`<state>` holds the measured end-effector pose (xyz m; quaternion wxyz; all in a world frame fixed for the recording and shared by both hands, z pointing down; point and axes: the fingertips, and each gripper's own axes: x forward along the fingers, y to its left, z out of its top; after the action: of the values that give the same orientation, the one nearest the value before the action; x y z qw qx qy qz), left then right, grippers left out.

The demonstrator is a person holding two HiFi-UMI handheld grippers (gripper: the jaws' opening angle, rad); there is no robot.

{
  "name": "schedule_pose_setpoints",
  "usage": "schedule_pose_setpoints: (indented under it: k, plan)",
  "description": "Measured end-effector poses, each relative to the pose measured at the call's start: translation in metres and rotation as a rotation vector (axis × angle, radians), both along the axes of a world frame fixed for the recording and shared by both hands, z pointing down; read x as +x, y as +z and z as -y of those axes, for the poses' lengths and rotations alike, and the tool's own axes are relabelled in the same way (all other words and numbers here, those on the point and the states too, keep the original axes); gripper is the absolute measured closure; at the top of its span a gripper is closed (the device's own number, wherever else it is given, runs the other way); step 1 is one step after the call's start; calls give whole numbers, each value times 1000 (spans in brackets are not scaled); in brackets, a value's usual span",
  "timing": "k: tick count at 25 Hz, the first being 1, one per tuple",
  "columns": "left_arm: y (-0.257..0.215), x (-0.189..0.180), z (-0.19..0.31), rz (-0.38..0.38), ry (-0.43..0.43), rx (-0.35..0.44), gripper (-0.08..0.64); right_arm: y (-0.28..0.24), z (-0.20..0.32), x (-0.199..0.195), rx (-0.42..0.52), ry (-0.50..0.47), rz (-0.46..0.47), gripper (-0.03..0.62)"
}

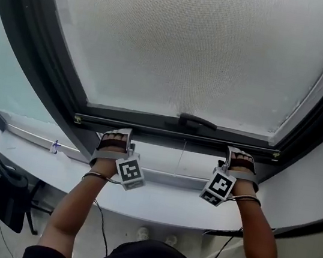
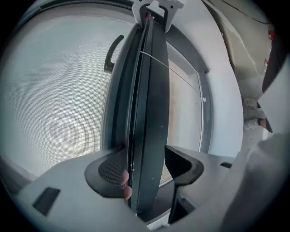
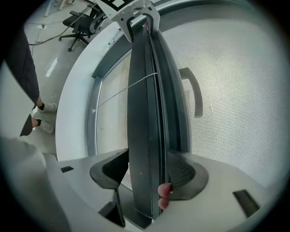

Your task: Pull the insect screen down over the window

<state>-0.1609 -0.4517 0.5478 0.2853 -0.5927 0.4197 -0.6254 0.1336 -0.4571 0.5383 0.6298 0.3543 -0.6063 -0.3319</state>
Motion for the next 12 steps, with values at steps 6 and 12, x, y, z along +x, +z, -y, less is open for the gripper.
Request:
schedule_pose_setpoints:
  k: [6,12]
  plan:
    - [3,-1,-2,-32,-26,-42,293,3,-1,-2,0,14,25,341]
    - [9,-1,0,-15,-24,-11,293,8,0,-4,17,17,44,341]
